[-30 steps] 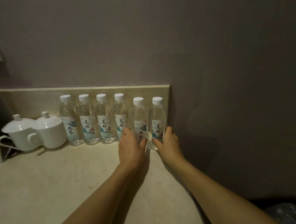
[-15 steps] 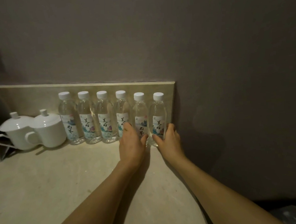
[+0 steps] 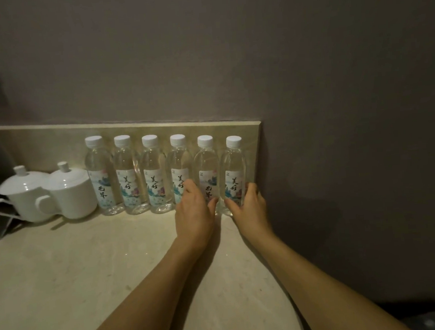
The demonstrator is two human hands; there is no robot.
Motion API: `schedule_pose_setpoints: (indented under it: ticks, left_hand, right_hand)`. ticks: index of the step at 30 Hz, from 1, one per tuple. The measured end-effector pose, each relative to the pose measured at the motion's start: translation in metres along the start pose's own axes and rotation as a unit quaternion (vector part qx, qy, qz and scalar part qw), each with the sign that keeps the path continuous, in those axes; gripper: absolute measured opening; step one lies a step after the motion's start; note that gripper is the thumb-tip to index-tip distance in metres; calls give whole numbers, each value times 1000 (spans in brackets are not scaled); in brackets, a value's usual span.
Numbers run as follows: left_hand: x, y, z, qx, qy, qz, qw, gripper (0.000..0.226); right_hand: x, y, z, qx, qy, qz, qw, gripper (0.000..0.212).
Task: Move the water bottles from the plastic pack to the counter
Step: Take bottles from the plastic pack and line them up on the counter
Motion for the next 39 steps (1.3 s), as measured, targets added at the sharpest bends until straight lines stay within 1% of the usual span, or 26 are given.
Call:
schedule_pose_setpoints:
  ticks: [7, 18, 29, 39]
  left_hand:
    - [3, -1, 2, 6, -4, 0, 1000, 41]
    - [6, 0, 6, -7, 7, 7, 1000, 40]
    - [5, 6, 8, 18, 11, 34, 999, 41]
    - [6, 9, 9, 29, 15, 38, 999, 38]
  right_hand:
    - [3, -1, 6, -6, 1, 15, 1000, 50]
    - [9, -2, 18, -10, 3, 14, 1000, 44]
    - [10, -7, 23, -14, 11, 40, 999, 44]
    - [11, -5, 22, -16, 9, 24, 1000, 43]
Point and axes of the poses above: each hand's wrist, its own z-axis towards the middle knuckle, its own x-axis out of the palm, y = z × x, the point moved 6 cm from there along z, towards the middle knuckle, and after that the axes turned 13 degrees about x, right-handed, at the moved point
